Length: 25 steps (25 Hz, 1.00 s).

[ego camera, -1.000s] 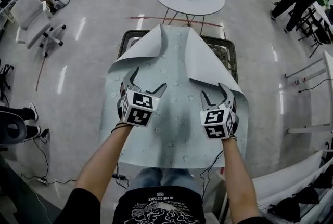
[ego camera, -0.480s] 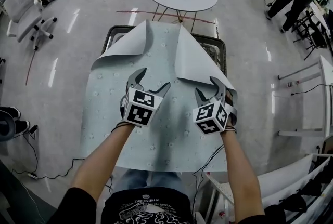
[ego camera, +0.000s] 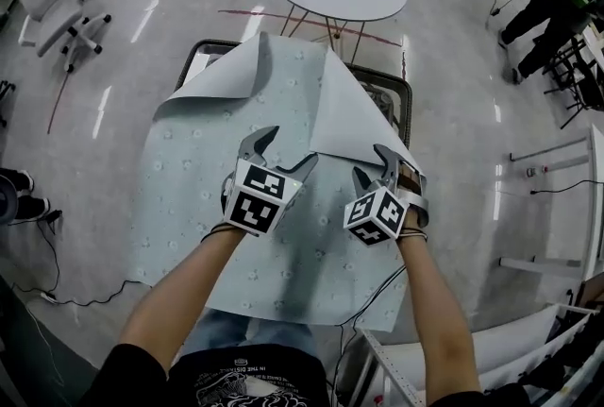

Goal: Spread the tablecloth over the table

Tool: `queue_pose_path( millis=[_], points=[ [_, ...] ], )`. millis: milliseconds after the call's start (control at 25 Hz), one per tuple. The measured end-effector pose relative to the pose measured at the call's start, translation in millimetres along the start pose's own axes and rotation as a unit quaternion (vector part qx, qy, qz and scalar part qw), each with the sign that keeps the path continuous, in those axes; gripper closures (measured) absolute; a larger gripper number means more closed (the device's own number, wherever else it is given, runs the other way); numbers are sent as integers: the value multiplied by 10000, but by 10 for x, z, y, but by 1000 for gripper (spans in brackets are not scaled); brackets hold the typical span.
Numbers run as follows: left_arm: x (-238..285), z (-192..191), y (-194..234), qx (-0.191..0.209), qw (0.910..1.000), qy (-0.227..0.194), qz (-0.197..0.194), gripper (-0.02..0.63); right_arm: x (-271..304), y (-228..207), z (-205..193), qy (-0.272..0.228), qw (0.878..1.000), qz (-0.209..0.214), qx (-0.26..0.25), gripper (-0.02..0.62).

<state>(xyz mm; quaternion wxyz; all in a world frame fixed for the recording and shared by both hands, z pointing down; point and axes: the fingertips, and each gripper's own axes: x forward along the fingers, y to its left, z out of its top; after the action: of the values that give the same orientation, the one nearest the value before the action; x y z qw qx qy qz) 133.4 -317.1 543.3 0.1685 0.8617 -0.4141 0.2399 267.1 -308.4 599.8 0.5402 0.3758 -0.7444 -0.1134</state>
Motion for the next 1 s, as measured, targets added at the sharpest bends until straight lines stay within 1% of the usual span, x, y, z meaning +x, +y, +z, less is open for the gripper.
queue_pose_path(
  millis=[120, 320, 400, 480, 560, 720, 800, 880, 1000],
  points=[
    [68, 1, -34, -9, 10000, 75, 17, 250, 123, 3, -145, 102, 9990, -17, -446, 325],
    [161, 58, -74, -25, 9999, 141, 68, 252, 240, -29, -269, 100, 9941, -115, -1071, 325],
    [205, 71, -92, -14, 9999, 158, 67, 252, 306, -18, -322, 140, 9918, -171, -1258, 324],
    [237, 84, -105, 4, 9998, 175, 69, 252, 329, -43, -323, 135, 9908, -260, -1321, 327],
    [267, 95, -107, 25, 9998, 189, 86, 252, 328, -94, -305, 67, 9912, -373, -1269, 365],
    [306, 109, -116, 57, 9996, 237, 124, 252, 323, -147, -262, -245, 9938, -425, -993, 388],
    [315, 129, -132, 72, 9995, 258, 138, 253, 283, -193, -227, -395, 9962, -397, -672, 413],
    [337, 166, -161, 112, 9995, 263, 130, 252, 233, -281, -191, -583, 9971, -424, -258, 452],
    [380, 216, -196, 170, 9994, 265, 117, 255, 160, -446, -153, -825, 9946, -477, 400, 517]
  ],
)
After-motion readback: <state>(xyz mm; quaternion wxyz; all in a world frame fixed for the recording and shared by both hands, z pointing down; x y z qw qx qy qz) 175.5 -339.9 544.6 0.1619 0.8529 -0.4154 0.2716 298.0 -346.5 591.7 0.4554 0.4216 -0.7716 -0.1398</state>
